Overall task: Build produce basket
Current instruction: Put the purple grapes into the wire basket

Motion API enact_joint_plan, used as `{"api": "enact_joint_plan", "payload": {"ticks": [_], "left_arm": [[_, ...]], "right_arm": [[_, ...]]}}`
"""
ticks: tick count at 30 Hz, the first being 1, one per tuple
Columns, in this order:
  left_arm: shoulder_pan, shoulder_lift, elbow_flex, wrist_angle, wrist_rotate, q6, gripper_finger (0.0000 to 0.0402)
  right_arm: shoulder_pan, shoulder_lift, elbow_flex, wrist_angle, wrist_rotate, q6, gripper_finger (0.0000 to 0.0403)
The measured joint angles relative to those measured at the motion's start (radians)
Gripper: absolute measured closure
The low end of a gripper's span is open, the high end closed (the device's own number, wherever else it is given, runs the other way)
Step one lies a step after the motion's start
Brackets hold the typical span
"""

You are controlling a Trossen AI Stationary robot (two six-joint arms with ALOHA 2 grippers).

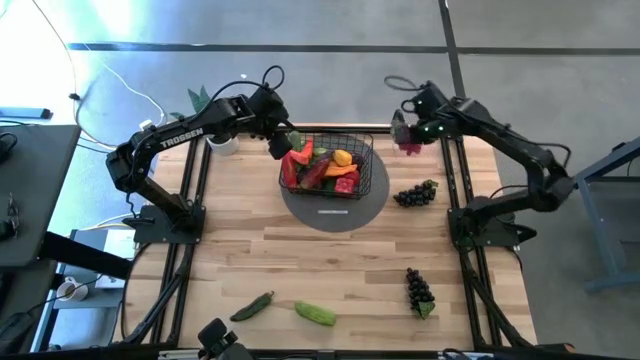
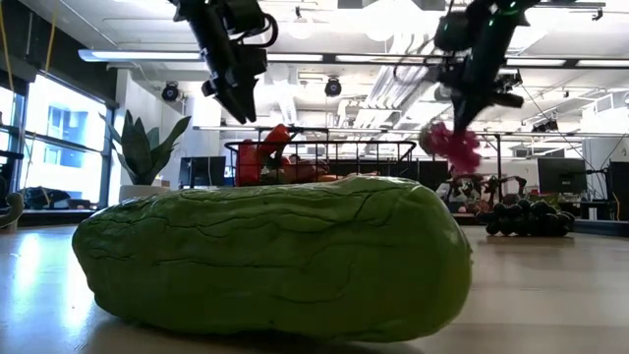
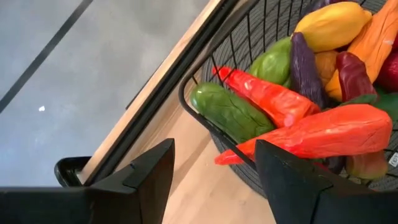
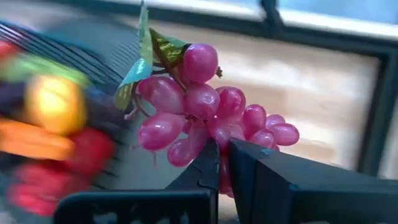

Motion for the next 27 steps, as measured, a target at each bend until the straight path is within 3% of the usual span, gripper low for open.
{"api": "enact_joint_plan", "payload": {"ticks": [12, 20, 27], "left_arm": [[0.0, 0.0, 0.0, -0.058, -0.052, 0.0, 0.019], [0.0, -0.001, 0.028, -0.047, -0.058, 0.0, 0.019], [0.002, -0.001, 0.029, -0.031, -0.051, 0.036, 0.019]], "right_arm": [[0.153, -0.078, 0.0, 0.272, -0.054, 0.196, 0.0403], [0.338, -0.072, 0.0, 0.312, 0.03, 0.419, 0.0403], [0.443, 0.004, 0.0, 0.391, 0.157, 0.498, 0.0403]]}}
